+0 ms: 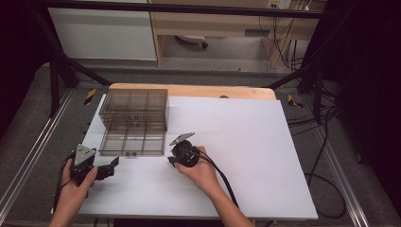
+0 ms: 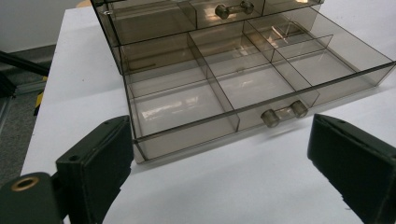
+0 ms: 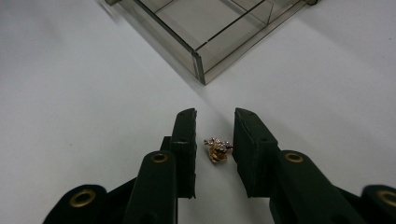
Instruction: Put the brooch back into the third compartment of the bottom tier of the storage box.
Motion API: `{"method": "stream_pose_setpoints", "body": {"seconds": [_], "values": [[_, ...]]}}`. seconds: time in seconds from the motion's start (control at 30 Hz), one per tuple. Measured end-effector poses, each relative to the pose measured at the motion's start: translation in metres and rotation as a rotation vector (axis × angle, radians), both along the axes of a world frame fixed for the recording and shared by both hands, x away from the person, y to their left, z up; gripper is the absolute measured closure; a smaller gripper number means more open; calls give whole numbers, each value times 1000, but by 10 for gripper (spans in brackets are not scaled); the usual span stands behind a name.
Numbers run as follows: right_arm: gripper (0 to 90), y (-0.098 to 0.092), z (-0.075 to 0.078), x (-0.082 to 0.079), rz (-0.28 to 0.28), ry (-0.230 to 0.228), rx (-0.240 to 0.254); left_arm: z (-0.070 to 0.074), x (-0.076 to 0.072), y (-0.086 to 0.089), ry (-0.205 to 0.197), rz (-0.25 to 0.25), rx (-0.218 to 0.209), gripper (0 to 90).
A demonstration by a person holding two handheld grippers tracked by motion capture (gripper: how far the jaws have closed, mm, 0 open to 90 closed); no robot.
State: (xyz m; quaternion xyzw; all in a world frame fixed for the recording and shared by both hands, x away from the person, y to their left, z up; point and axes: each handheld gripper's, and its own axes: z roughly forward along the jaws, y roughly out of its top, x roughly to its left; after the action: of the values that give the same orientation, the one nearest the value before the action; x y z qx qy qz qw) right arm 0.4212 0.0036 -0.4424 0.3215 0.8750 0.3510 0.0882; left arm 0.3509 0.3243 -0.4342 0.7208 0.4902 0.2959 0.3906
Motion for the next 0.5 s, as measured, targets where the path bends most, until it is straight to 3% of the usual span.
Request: {"method": "stream_pose_setpoints", "body": {"seconds": [0.3,0.5], "values": [[749,-1,-2,0,9,-16,-19,-1,0,-1,1,-2,0,72],[677,-2,-1,0,-4,-15,-5,-1,0,-1,4,-4,2,72]]}}
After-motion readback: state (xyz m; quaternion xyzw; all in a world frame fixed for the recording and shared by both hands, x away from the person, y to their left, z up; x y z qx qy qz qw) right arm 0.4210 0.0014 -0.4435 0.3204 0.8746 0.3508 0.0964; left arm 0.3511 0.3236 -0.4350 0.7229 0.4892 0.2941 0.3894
